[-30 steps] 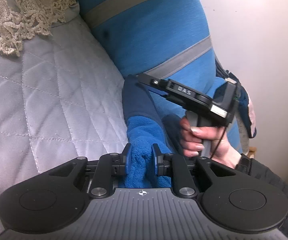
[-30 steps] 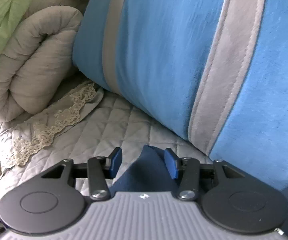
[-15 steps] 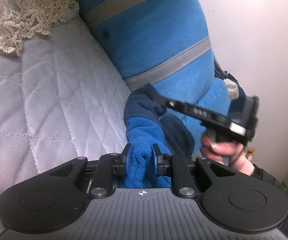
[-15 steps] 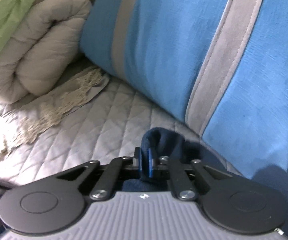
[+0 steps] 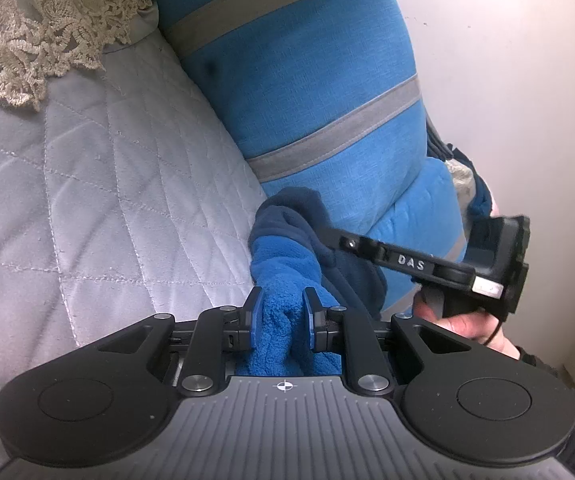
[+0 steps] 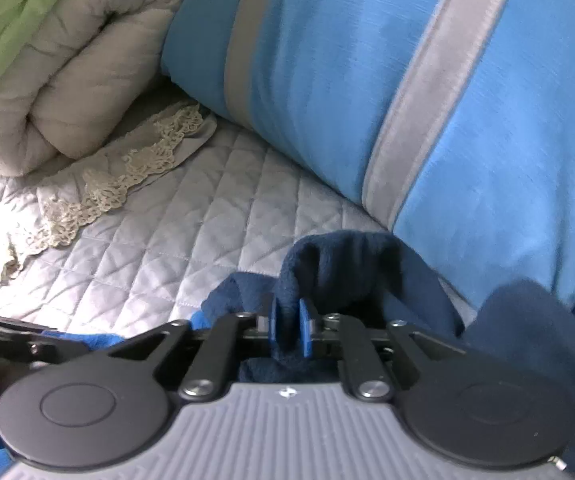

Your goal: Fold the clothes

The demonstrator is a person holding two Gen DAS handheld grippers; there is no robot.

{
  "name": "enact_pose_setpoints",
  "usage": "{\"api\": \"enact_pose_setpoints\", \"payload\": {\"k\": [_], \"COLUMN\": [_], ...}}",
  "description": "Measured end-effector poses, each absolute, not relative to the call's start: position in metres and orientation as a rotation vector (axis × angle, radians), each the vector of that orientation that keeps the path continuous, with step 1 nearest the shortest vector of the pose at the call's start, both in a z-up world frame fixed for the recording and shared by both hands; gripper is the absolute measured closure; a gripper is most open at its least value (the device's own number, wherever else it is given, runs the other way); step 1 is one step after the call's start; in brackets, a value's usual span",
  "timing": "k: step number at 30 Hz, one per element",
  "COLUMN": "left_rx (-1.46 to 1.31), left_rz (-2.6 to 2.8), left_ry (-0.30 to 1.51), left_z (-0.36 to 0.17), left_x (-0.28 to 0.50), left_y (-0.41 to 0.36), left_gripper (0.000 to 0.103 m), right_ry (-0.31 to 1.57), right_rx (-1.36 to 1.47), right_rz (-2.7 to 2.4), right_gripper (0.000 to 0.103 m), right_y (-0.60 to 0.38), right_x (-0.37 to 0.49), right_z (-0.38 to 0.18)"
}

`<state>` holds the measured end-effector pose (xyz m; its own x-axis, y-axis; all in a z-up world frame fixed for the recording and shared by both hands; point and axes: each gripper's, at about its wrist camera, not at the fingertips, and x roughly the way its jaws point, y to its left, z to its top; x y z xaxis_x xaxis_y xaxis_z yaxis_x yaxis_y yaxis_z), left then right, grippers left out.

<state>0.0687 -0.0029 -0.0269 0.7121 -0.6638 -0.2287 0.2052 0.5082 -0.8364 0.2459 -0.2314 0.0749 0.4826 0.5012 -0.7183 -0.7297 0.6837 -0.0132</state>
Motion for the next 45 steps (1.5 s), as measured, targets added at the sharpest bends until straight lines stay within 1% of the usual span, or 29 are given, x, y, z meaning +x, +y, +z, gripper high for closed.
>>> {"api": "enact_pose_setpoints", "payload": {"k": [1,2,7,8,9,10,11,13,15,17,19,23,25,29,35,42,45], "left_rx": [-0.893,-0.894,-0.896,-0.897,-0.898,-0.898,-0.899,-0.900,-0.901,-0.905,-0.914,-0.905,-0.893,-0.859,-0.811,-0.770,-0.752], "left_rz": [-0.561,-0.561,-0.563,-0.563,-0.564,-0.564,-0.564,-0.564,-0.564,-0.567,-0.572,-0.540,-0.514,-0.459,-0.433,-0.412,-0.403], "left_ry": [0.580,0.579,0.577,0.577,0.576,0.576,0.576,0.575,0.575,0.572,0.562,0.568,0.578,0.602,0.606,0.591,0.585], "left_z": [-0.027,-0.027,-0.027,-0.028,-0.028,-0.028,-0.028,-0.028,-0.028,-0.028,-0.029,-0.027,-0.025,-0.019,-0.005,0.008,0.014], "left_x": [0.069,0.068,0.067,0.067,0.066,0.066,0.066,0.066,0.066,0.066,0.065,0.061,0.059,0.055,0.051,0.049,0.049], "left_y": [-0.003,-0.003,-0.003,-0.002,-0.002,-0.002,-0.001,0.000,-0.001,0.000,0.002,0.002,0.001,-0.002,-0.002,-0.001,-0.001], "left_gripper": [0.083,0.083,0.083,0.083,0.083,0.083,0.083,0.083,0.083,0.083,0.082,0.083,0.086,0.090,0.091,0.091,0.085], "right_ry": [0.747,0.742,0.743,0.743,0.745,0.751,0.759,0.773,0.783,0.794,0.809,0.800,0.796,0.790,0.782,0.791,0.803], "right_rx": [-0.345,-0.346,-0.362,-0.369,-0.373,-0.371,-0.370,-0.361,-0.349,-0.310,-0.220,-0.079,-0.042,0.005,0.037,0.071,0.059], "right_rz": [0.766,0.761,0.738,0.732,0.725,0.716,0.706,0.679,0.649,0.628,0.610,0.562,0.540,0.502,0.472,0.458,0.481], "right_gripper": [0.073,0.067,0.057,0.053,0.050,0.045,0.042,0.043,0.045,0.088,0.092,0.094,0.095,0.096,0.097,0.097,0.097], "right_y": [-0.228,-0.224,-0.202,-0.198,-0.194,-0.190,-0.186,-0.180,-0.175,-0.175,-0.183,-0.200,-0.207,-0.214,-0.218,-0.217,-0.213], "right_x": [0.247,0.250,0.265,0.268,0.271,0.276,0.280,0.291,0.300,0.311,0.323,0.333,0.334,0.337,0.337,0.339,0.338], "right_z": [0.075,0.076,0.075,0.075,0.073,0.071,0.070,0.065,0.060,0.058,0.057,0.060,0.059,0.054,0.049,0.049,0.050]}}
